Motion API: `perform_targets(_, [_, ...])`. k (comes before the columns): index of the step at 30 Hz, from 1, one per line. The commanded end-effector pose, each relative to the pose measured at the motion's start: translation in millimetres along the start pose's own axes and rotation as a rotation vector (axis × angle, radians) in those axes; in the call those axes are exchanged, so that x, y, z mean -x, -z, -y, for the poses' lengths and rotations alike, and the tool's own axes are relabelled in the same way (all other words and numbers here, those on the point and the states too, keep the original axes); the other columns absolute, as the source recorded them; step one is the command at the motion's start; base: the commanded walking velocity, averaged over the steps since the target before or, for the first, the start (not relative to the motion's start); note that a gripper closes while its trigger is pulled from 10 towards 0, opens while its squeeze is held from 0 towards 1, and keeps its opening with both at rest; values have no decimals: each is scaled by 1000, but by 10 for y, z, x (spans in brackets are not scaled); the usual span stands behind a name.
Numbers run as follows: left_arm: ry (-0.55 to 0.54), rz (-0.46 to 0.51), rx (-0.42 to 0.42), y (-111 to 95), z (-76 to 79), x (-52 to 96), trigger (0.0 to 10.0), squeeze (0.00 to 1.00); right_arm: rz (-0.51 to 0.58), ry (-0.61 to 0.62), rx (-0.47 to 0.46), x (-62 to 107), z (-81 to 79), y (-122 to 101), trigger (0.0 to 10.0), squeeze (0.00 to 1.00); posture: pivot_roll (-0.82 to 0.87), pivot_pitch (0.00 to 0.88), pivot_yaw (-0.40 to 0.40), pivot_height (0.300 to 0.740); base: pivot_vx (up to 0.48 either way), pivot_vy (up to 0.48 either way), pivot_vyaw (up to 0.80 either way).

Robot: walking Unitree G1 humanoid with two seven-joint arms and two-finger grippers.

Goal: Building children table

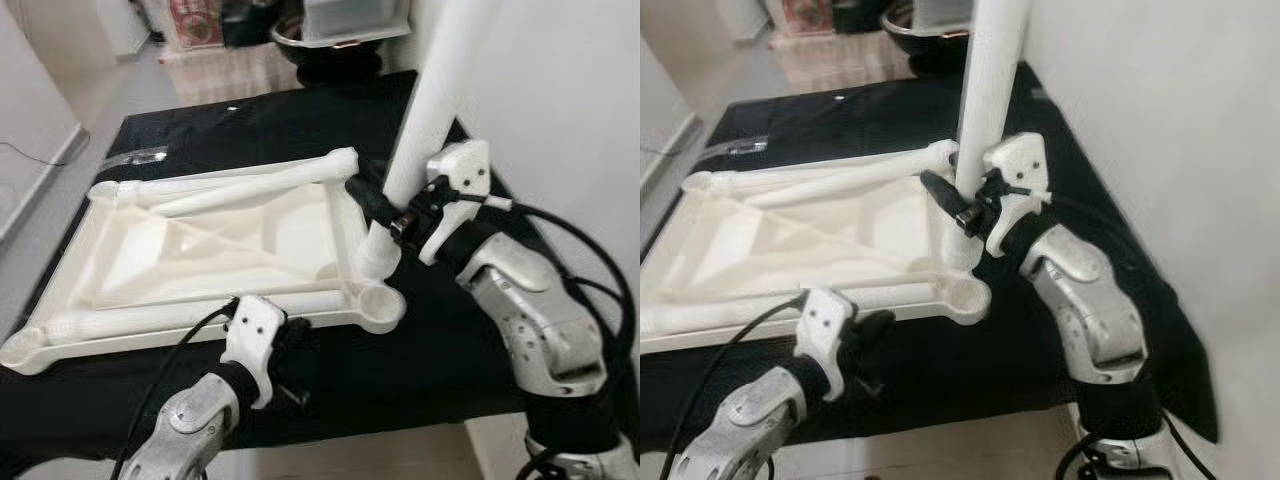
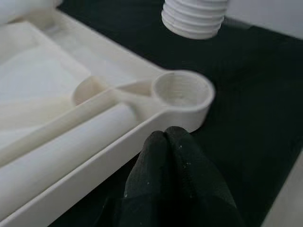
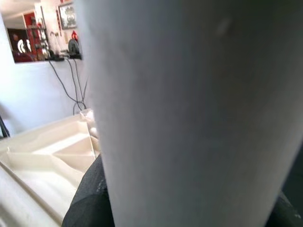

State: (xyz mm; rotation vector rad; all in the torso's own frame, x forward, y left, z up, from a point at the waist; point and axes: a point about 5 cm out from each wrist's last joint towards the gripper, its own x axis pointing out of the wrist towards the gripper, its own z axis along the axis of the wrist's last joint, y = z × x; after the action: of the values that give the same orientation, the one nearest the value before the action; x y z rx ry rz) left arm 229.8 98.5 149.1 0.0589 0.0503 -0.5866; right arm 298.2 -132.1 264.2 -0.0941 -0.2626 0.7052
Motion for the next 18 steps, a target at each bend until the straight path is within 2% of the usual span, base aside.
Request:
perform_targets(1, [-31, -32, -13, 56, -44, 52, 10000, 0, 2, -83, -12, -46, -124, -3, 10000, 0, -3, 167, 41, 740, 0, 0, 0])
perform_targets(5, [-98, -35, -44, 68, -67, 104, 10000, 0, 5, -228, -36, -78, -259, 8, 10000, 0, 2, 184, 35, 740, 0, 0, 0])
perform_targets(8, [-122, -33, -58, 63, -76, 131, 10000, 0, 19, -297, -24, -88, -317, -16, 10000, 0, 6, 190, 31, 740, 0, 0, 608])
perform_targets(10, [-117, -45, -116, 71, -66, 198, 10000, 0, 0, -350, -14, -95, -344, -1, 10000, 0, 8, 196, 30, 740, 0, 0, 800])
perform_targets(11, [-117, -45, -116, 71, -66, 198, 10000, 0, 0, -350, -14, -95, -344, -1, 10000, 0, 8, 196, 30, 740, 0, 0, 800])
perform_targets(15, [-66, -66, -249, 110, 0, 319, 10000, 0, -27, -394, -46, -84, -266, 38, 10000, 0, 19, 213, 35, 740, 0, 0, 800])
perform_targets(18, [-60, -50, -285, 85, 38, 352, 10000, 0, -32, -417, -72, -69, -198, 64, 10000, 0, 22, 218, 39, 740, 0, 0, 800])
